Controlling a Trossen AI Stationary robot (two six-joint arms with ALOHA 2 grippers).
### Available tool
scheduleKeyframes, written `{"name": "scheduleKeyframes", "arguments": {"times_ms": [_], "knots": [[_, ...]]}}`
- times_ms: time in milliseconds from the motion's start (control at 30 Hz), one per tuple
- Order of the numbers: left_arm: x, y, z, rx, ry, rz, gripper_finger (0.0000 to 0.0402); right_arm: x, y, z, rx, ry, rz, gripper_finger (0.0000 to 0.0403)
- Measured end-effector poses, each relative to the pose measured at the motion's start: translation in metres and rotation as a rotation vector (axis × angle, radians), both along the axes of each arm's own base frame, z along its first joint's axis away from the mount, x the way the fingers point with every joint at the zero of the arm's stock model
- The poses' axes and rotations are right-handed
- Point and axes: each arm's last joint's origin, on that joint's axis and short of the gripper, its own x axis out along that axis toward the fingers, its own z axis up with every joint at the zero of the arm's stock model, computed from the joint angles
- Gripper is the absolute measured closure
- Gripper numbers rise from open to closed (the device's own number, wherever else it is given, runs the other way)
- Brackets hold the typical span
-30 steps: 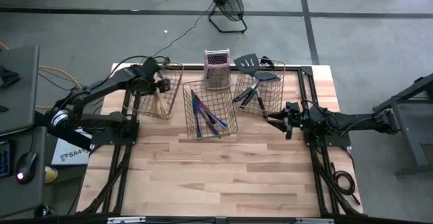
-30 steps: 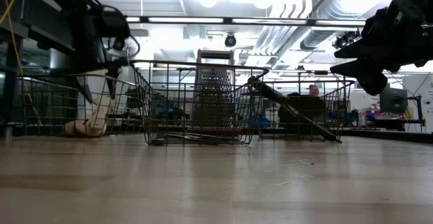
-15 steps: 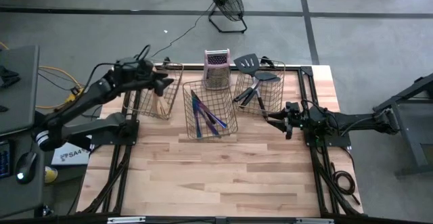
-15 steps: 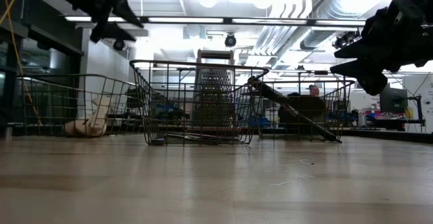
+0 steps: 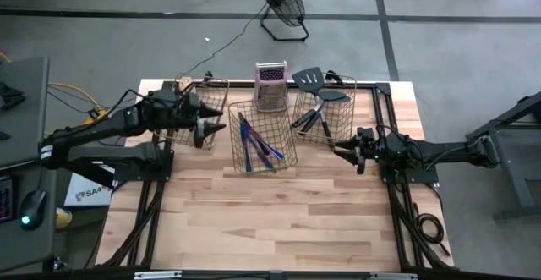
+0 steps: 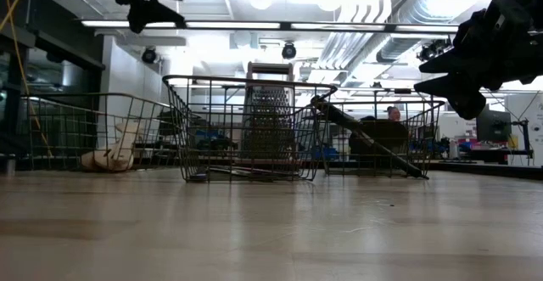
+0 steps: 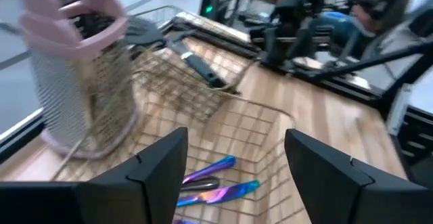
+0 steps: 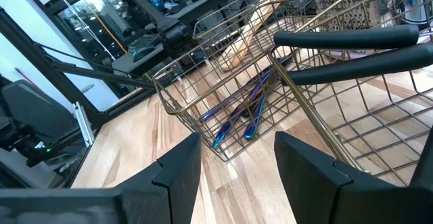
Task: Pick & Place Kitchen Items
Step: Return to Home Position
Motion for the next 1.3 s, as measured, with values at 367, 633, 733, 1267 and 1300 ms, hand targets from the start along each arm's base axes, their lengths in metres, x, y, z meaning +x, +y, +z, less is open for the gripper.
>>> {"name": "scheduleKeyframes", "arguments": {"times_ms": [367, 633, 733, 1267, 1300], "knots": [[-0.016, -0.021, -0.034, -0.017, -0.162, -0.077, 0.0161, 0.000, 0.000, 0.000, 0.000, -0.001, 0.000, 0.0223], [-0.028, -0.026, -0.075, 0.014, -0.204, -0.137, 0.0161, 0.000, 0.000, 0.000, 0.000, -0.001, 0.000, 0.0223], [-0.032, -0.028, -0.088, 0.037, -0.198, -0.159, 0.0161, 0.000, 0.000, 0.000, 0.000, -0.001, 0.000, 0.0223], [-0.051, -0.034, -0.120, 0.123, -0.454, -0.266, 0.0161, 0.000, 0.000, 0.000, 0.000, 0.000, 0.000, 0.0223], [-0.052, -0.034, -0.121, 0.124, -0.454, -0.270, 0.0161, 0.000, 0.000, 0.000, 0.000, 0.000, 0.000, 0.0223]]}}
